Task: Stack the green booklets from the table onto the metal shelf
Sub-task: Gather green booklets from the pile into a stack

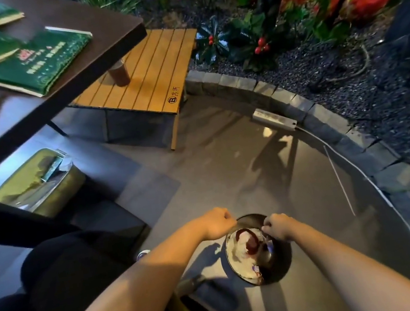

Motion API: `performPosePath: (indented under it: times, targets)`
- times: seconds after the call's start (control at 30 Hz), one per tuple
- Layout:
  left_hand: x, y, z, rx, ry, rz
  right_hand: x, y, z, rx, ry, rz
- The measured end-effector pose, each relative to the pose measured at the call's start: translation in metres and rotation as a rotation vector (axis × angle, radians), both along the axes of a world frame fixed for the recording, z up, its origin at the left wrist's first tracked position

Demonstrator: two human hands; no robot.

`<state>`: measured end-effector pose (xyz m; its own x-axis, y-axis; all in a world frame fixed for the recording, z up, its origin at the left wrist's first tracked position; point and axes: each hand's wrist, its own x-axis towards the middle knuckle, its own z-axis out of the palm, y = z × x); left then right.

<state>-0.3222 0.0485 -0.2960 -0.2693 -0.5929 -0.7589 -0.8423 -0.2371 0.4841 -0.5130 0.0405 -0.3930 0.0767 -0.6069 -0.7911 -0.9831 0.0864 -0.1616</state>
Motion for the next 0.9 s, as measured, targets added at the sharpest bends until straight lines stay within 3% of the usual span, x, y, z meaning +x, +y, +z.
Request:
performPosePath:
  times: [0.4, 0.7, 0.9]
  targets:
    - [0.044, -0.009, 0.041, -0.137, -0.139, -0.134, 0.056, -0.044, 0.072, -0.169, -0.23, 0.169]
    - [0.119, 0.01, 0.149, -0.415, -0.184, -0.056, 0.139, -0.053, 0.202, -0.519, -0.334, 0.409]
    - [0.174, 0.064, 0.215, -0.466, -0.274, -0.045, 0.202, -0.021, 0.305, -0.683, -0.553, 0.631]
